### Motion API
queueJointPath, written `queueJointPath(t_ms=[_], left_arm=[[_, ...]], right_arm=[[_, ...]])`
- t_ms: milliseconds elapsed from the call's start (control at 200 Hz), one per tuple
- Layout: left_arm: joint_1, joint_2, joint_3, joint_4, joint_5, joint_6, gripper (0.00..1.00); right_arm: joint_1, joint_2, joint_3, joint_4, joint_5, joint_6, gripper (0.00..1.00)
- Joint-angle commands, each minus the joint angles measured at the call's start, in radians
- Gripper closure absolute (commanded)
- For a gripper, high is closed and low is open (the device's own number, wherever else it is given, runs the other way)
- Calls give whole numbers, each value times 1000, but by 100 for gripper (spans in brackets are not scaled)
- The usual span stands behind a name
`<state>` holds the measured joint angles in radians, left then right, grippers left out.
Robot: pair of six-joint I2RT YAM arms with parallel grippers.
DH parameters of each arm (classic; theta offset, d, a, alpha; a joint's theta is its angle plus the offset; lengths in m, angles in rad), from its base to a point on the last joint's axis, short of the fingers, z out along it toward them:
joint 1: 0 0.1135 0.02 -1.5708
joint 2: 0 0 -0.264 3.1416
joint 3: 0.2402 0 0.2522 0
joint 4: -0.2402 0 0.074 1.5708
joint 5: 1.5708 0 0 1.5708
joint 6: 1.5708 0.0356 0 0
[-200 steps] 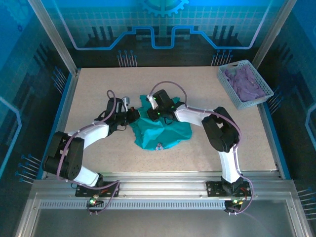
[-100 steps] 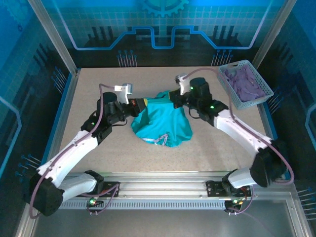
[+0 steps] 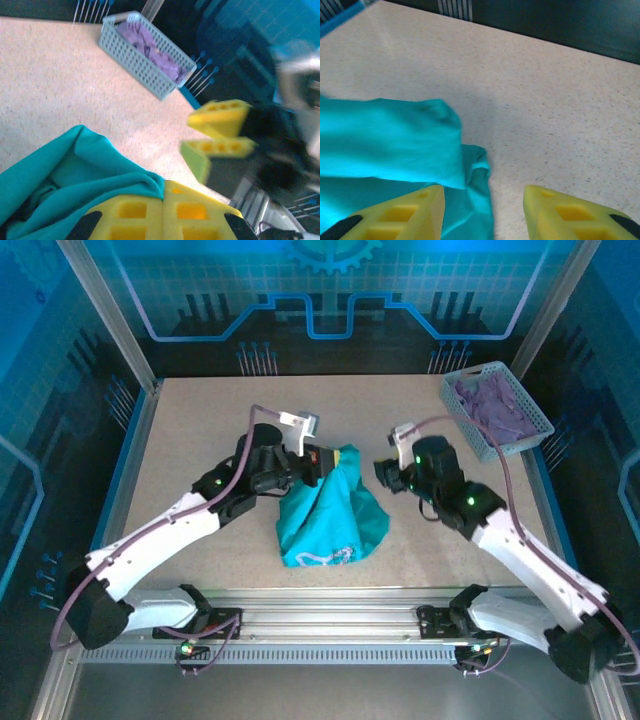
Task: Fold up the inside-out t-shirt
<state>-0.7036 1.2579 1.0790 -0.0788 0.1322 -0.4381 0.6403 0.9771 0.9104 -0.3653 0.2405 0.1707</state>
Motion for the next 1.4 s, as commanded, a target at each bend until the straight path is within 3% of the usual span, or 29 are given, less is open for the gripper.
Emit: queueJointPath(t_ms=[0, 185, 260, 380, 460, 705, 795, 945, 1175, 1230, 1301, 1396], left_arm=[[-16, 23, 62, -26, -59, 9, 100], [-15, 37, 70, -33, -94, 16, 100], [-15, 33, 71, -41, -108, 21, 100], [-15, 20, 67, -50, -127, 27, 100], [-14, 11, 62, -59, -148, 32, 100], [16, -12, 41, -67, -167, 20, 100], [44, -19, 26, -56, -148, -1, 100], [82, -22, 15, -54, -117, -22, 100], [82, -16, 14, -61, -115, -16, 100], [81, -15, 16, -61, -111, -18, 100], [81, -15, 16, -59, -108, -19, 100], [82, -20, 12, -58, -109, -20, 100]], right_arm=[[159, -72, -110, 53, 48, 52, 51], [359, 54, -182, 309, 54, 176, 39], [390, 149, -165, 389, 83, 196, 33], [380, 264, -151, 490, 122, 221, 34], [357, 307, -150, 539, 115, 233, 43], [263, 320, -166, 533, 32, 227, 100], [219, 286, -180, 519, -26, 213, 100], [130, 265, -174, 488, -249, 204, 100], [144, 303, -166, 522, -249, 224, 100], [177, 315, -149, 516, -224, 207, 87], [225, 340, -126, 501, -167, 196, 64], [254, 387, -105, 496, -104, 210, 50]])
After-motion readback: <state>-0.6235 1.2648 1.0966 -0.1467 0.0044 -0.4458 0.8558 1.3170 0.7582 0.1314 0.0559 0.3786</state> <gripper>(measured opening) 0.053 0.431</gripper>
